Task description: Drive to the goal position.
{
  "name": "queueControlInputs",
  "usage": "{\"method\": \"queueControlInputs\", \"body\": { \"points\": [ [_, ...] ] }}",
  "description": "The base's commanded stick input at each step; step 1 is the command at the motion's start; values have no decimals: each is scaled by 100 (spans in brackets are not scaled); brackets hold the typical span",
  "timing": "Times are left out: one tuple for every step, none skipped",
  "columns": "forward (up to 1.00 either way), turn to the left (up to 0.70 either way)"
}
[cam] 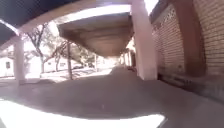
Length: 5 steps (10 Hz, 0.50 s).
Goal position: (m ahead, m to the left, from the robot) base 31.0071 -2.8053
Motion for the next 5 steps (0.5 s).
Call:
{"method": "queueControlInputs", "body": {
  "points": [
    [85, 0],
    [85, 0],
    [85, 0],
    [85, 0],
    [85, 0]
  ]
}}
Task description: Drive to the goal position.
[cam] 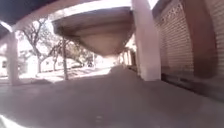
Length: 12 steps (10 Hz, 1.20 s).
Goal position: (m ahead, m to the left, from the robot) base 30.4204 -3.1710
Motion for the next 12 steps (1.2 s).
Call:
{"method": "queueControlInputs", "body": {
  "points": [
    [85, 0],
    [85, 0],
    [85, 0],
    [85, 0],
    [85, 0],
    [85, 0],
    [85, 0],
    [85, 0],
    [85, 0],
    [85, 0],
    [85, 0],
    [85, 0]
  ]
}}
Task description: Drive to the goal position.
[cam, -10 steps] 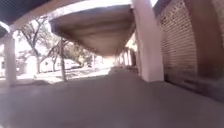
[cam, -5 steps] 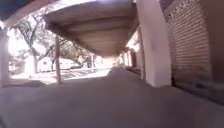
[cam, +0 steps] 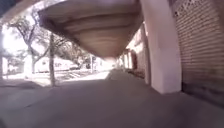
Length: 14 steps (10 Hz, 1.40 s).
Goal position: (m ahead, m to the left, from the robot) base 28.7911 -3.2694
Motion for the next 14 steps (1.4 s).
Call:
{"method": "queueControlInputs", "body": {
  "points": [
    [85, 0],
    [85, 0],
    [85, 0],
    [85, 0],
    [85, 0],
    [85, 0],
    [85, 0],
    [85, 0],
    [85, 0],
    [85, 0],
    [85, 0],
    [85, 0],
    [85, 0],
    [85, 0]
  ]
}}
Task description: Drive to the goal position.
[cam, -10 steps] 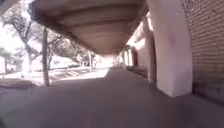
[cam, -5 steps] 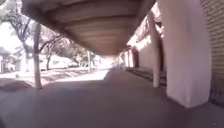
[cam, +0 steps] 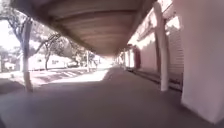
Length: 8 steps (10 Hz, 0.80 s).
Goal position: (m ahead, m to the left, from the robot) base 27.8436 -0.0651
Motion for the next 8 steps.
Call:
{"method": "queueControlInputs", "body": {
  "points": [
    [85, 0],
    [85, 0],
    [85, 0],
    [85, 0],
    [85, 0],
    [85, 0],
    [85, 0],
    [85, 0]
  ]
}}
